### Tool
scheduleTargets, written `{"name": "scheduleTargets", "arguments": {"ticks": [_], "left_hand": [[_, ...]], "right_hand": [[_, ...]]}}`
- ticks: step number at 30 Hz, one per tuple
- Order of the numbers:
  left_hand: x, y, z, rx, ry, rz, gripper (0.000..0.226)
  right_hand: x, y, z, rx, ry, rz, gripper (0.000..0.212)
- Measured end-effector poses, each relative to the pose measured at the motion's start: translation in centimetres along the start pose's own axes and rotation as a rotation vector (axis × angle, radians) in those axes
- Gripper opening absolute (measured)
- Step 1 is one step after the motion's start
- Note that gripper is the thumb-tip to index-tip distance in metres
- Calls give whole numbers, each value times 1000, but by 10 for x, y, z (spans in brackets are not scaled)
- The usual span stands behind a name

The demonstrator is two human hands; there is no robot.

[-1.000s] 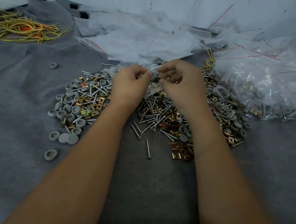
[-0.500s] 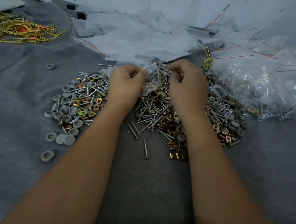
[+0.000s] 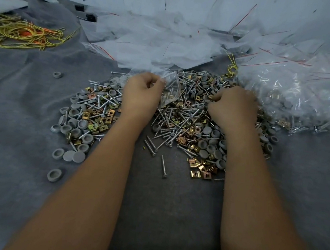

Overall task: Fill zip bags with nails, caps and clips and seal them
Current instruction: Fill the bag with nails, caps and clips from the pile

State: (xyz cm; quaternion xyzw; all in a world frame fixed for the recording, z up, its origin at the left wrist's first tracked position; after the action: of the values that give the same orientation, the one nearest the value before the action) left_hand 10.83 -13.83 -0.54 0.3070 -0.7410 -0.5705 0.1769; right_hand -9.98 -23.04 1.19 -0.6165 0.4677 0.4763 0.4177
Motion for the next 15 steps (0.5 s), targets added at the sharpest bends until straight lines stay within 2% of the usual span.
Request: {"name": "scheduleTargets", "arguments": {"ticks": [9,15], "left_hand": [[4,1,4,3,-38,-23,19],[6,2,5,-6,-46,-18,18]], "right_hand": [[-3,-9,-2,-74,87,-29,21],[-12,-10,-4,-87,170,-115,22]]}}
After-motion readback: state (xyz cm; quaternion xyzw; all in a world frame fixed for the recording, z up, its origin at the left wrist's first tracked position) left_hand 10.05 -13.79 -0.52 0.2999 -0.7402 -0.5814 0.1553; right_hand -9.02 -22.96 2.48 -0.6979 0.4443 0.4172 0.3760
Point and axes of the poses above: each hand's wrist, its own z-axis away from the middle knuckle, its own x-axis out of the palm, y = z × x, the point moved 10 cm from there along -z, towards the middle knuckle, and after that the axes turned 10 degrees about z, right-handed, at the moved point
